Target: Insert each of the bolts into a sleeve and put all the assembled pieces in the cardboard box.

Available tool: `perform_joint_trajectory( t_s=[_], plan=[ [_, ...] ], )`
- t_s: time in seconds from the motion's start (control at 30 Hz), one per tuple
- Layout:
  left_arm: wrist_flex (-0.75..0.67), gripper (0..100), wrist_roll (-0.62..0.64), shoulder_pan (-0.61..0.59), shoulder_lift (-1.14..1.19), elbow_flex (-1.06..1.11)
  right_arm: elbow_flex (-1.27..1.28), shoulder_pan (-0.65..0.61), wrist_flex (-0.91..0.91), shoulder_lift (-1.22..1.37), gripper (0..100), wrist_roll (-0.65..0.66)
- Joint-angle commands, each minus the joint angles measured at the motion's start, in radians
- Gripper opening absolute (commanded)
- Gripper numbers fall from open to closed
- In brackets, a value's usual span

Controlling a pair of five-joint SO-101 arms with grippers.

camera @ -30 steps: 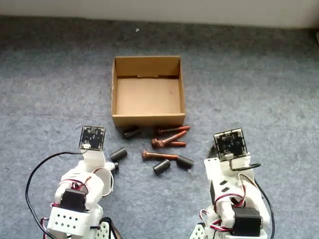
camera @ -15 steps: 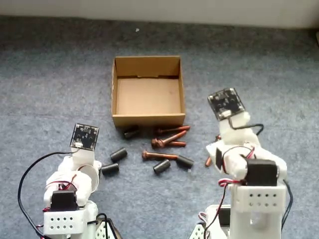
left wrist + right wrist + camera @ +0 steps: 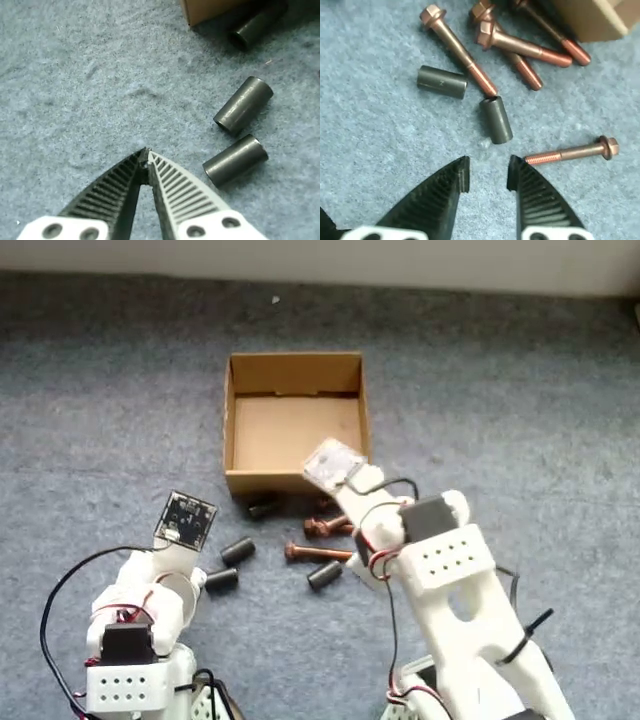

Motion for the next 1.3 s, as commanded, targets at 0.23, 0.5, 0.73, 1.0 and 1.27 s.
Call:
perform_joint_trajectory(
  t_s=[0.23, 0.5, 0.73, 1.0, 1.27],
  plan=[
    [0.005, 1, -0.008, -0.01, -0.008, 0.005, 0.076, -0.048, -0.101, 0.031, 23.5, 0.124],
    [0.005, 1, -0.008, -0.01, -0.008, 0.007, 0.248, -0.047, -0.308, 0.033, 23.5, 0.126],
    [-0.003, 1, -0.008, -0.01, -0.008, 0.022, 0.34, -0.044, -0.45, 0.035, 23.5, 0.126],
    [-0.003, 1, -0.009, -0.01, -0.008, 0.025, 0.349, -0.044, -0.495, 0.036, 23.5, 0.126],
    [-0.003, 1, -0.009, -0.01, -0.008, 0.025, 0.344, -0.042, -0.498, 0.082, 23.4, 0.127]
  ],
)
